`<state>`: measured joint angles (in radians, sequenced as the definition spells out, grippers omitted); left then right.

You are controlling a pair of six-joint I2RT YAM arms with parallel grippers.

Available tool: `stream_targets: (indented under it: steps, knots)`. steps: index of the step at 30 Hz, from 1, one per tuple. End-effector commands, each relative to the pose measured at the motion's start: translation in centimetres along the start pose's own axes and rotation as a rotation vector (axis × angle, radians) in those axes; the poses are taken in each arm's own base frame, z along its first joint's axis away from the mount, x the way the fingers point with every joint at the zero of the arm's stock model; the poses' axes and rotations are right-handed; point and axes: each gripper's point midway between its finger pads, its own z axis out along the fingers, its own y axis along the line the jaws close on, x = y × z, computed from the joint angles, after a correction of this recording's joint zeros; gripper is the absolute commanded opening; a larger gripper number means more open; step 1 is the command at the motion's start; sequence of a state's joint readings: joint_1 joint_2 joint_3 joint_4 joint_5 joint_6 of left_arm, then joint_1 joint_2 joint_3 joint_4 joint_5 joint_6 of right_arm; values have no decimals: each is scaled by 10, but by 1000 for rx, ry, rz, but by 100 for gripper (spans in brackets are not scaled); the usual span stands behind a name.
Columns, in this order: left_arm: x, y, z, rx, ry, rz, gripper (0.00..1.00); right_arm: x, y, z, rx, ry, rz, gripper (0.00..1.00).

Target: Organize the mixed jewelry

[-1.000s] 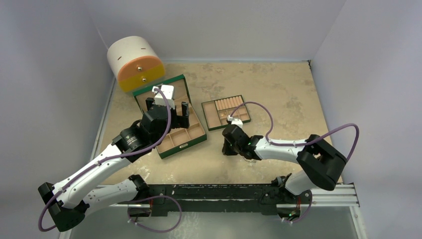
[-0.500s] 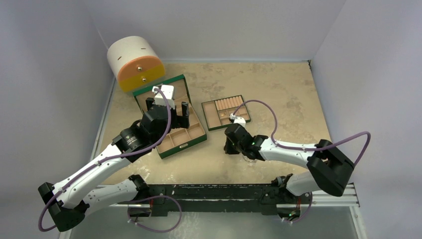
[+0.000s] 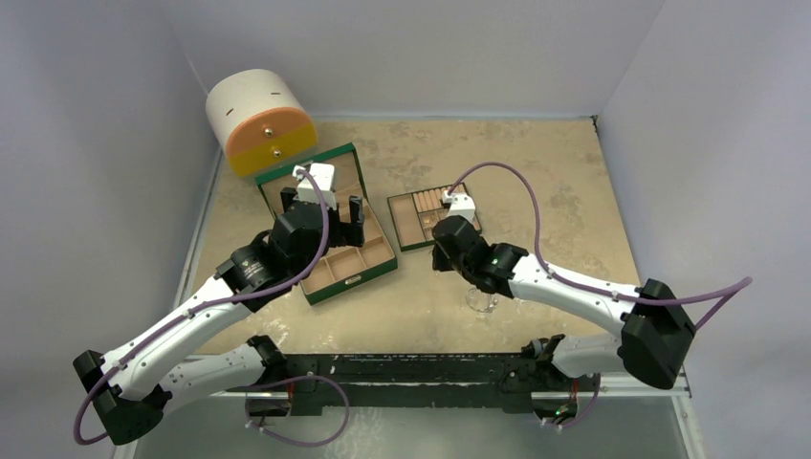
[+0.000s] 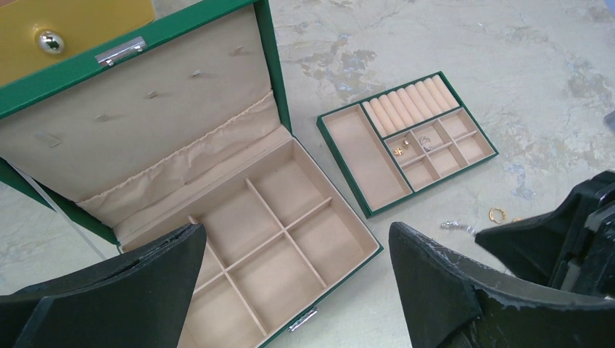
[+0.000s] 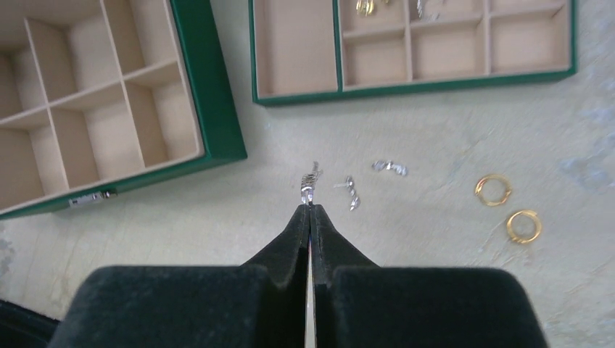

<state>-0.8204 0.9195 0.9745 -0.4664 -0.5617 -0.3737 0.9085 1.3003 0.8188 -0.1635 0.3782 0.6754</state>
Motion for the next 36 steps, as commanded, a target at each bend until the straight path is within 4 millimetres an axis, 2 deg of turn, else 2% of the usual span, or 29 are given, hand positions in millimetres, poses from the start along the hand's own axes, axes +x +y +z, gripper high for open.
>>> stream_targets:
  steps: [1, 7, 13, 21, 32, 36]
  knots:
    - [-25, -3, -7, 18, -59, -29, 97, -55, -9, -12, 89, -149, -71, 0]
    - [-25, -3, -6, 14, -58, -27, 97, -97, -22, -12, 122, -230, -94, 0]
    - [-24, -2, -5, 9, -55, -24, 97, -118, -39, 5, 117, -233, -55, 0]
    - [-22, -2, -3, 4, -48, -18, 97, -118, -48, 38, 146, -192, -60, 0]
    - [-21, -1, -2, -2, -46, -12, 97, -100, -66, 81, 169, -108, -42, 0]
    - [-20, -1, -2, -6, -43, -8, 97, -102, -70, 92, 167, -115, -25, 0]
